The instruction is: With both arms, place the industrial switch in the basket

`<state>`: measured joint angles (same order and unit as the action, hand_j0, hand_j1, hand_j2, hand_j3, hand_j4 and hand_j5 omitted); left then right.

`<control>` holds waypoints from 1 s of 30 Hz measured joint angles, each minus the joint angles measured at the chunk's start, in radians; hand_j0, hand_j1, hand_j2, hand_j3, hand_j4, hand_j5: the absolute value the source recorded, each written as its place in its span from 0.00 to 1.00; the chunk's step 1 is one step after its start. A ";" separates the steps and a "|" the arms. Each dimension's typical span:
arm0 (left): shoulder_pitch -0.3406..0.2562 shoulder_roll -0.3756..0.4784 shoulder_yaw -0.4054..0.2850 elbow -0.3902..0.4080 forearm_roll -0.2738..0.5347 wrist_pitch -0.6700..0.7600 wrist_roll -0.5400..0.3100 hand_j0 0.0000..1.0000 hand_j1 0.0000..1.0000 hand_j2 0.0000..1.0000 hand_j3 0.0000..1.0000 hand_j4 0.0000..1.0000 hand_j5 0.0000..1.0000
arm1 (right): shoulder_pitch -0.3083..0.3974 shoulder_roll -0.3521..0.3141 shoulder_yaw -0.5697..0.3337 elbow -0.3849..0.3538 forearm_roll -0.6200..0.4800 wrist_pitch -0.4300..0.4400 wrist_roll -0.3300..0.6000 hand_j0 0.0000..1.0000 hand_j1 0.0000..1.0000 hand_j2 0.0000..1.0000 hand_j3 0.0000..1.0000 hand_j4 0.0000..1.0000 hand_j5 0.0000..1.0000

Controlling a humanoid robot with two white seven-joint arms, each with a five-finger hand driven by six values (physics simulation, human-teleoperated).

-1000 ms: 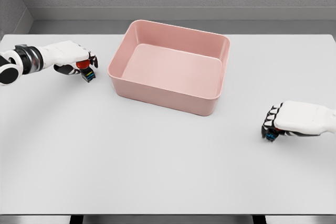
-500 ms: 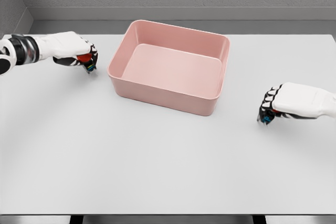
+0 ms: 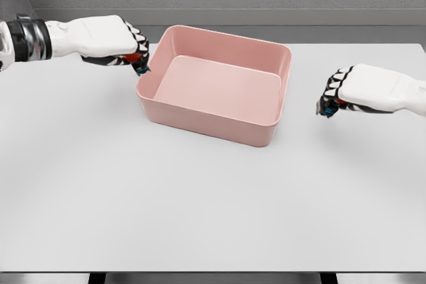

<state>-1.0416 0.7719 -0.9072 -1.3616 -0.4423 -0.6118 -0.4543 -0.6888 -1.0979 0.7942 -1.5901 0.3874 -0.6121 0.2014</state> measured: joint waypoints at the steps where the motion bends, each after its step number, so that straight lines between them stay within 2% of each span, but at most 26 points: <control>1: 0.000 -0.006 0.000 -0.015 0.006 0.000 -0.001 0.44 0.44 0.44 0.44 0.44 0.44 | -0.011 0.007 0.000 0.001 -0.001 0.000 0.000 0.46 0.46 0.46 0.46 0.46 0.46; 4: -0.011 -0.036 0.000 -0.039 0.017 -0.001 -0.005 0.44 0.44 0.44 0.44 0.44 0.44 | -0.026 0.024 0.000 0.008 -0.010 0.000 -0.001 0.46 0.46 0.46 0.46 0.46 0.46; 7: -0.018 -0.064 -0.002 -0.023 0.016 -0.001 -0.014 0.45 0.45 0.45 0.45 0.45 0.45 | -0.060 0.041 0.000 0.012 -0.027 0.000 -0.001 0.46 0.46 0.46 0.46 0.46 0.46; 12: -0.040 -0.173 -0.010 0.120 -0.037 -0.001 -0.019 0.47 0.47 0.47 0.47 0.47 0.47 | -0.081 0.083 0.001 0.013 -0.038 0.000 -0.001 0.45 0.45 0.45 0.45 0.45 0.45; 14: -0.043 -0.199 -0.019 0.151 -0.054 -0.002 -0.019 0.49 0.49 0.49 0.49 0.49 0.49 | -0.095 0.097 0.001 0.013 -0.039 0.000 -0.001 0.45 0.45 0.45 0.45 0.45 0.45; 17: -0.043 -0.223 -0.030 0.170 -0.063 -0.002 -0.018 0.57 0.57 0.57 0.57 0.57 0.57 | -0.115 0.113 0.001 0.013 -0.041 0.000 -0.001 0.45 0.45 0.45 0.45 0.45 0.45; 19: -0.041 -0.229 -0.033 0.175 -0.065 -0.001 -0.016 0.74 0.74 0.74 0.74 0.74 0.74 | -0.124 0.131 0.002 0.013 -0.040 0.000 -0.001 0.44 0.44 0.44 0.44 0.44 0.44; 20: -0.041 -0.231 -0.034 0.176 -0.066 -0.001 -0.015 0.90 0.90 0.90 0.90 0.90 0.90 | -0.126 0.142 0.003 0.013 -0.040 0.000 -0.001 0.44 0.44 0.44 0.44 0.44 0.44; 21: -0.041 -0.233 -0.035 0.177 -0.066 -0.001 -0.014 0.96 0.96 0.96 0.96 0.96 0.96 | -0.130 0.154 0.003 0.013 -0.040 0.000 -0.001 0.44 0.44 0.44 0.44 0.44 0.44; 23: -0.041 -0.234 -0.035 0.178 -0.065 -0.001 -0.013 1.00 1.00 1.00 1.00 1.00 1.00 | -0.132 0.177 0.004 0.013 -0.039 0.000 0.000 0.44 0.44 0.44 0.44 0.44 0.44; 28: -0.044 -0.232 -0.034 0.176 -0.059 -0.001 -0.010 1.00 1.00 1.00 1.00 1.00 1.00 | -0.140 0.223 0.005 0.013 -0.037 0.000 0.000 0.45 0.45 0.45 0.45 0.45 0.45; 30: -0.060 -0.206 -0.026 0.167 0.013 -0.001 -0.009 1.00 1.00 1.00 1.00 1.00 1.00 | -0.143 0.236 0.005 0.014 -0.037 0.000 0.000 0.45 0.45 0.45 0.45 0.45 0.45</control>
<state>-1.1014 0.5658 -0.9328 -1.1943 -0.4291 -0.6130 -0.4635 -0.8314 -0.8615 0.7994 -1.5764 0.3502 -0.6124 0.2019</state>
